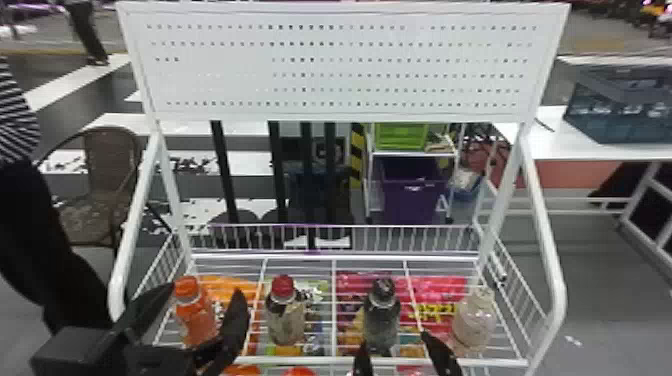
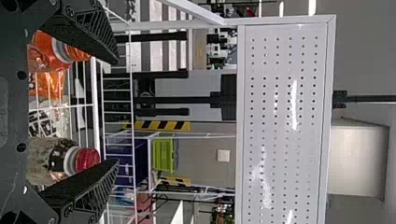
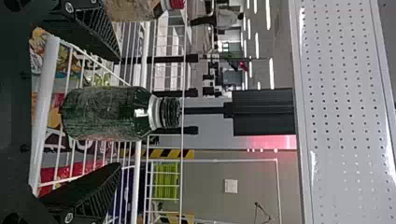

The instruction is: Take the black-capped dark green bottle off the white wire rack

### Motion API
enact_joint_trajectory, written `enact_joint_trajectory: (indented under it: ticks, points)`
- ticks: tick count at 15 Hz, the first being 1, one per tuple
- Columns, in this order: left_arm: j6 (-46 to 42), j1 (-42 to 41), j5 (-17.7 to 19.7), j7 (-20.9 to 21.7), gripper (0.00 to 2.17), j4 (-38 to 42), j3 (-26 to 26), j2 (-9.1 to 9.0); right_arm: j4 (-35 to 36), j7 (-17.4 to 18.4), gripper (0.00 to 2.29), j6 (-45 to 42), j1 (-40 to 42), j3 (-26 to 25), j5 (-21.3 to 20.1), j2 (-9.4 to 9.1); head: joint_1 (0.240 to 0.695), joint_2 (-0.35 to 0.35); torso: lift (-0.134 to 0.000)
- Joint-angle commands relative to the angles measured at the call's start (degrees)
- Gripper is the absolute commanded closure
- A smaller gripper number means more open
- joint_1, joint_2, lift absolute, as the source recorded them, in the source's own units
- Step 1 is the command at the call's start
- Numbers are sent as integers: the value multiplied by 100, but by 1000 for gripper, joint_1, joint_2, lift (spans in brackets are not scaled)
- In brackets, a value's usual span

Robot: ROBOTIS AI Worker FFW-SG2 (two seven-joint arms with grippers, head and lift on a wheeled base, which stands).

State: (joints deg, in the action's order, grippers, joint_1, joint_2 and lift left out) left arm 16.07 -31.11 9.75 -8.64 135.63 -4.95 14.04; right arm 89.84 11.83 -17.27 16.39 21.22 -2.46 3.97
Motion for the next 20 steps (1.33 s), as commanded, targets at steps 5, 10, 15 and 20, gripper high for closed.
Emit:
enact_joint_trajectory:
  ticks: [5, 10, 15, 20]
  points:
    - [42, -17, 9, 91, 147, -27, 109, 28, -1224, 329, 90, -87, -980, 128, 0, -344, 499, 0, 0]
    - [24, -61, 27, 117, 147, -27, 205, 46, -1821, 276, 93, -87, -1481, 128, 141, -379, 499, 0, 0]
    - [24, -79, 27, 117, 147, -19, 232, 37, -1848, 250, 616, 159, -1560, 128, 185, -370, 499, 0, 0]
    - [59, -53, 35, 117, 147, -10, 223, 37, -1241, 258, 1021, 423, -1261, 102, 202, -203, 499, 0, 0]
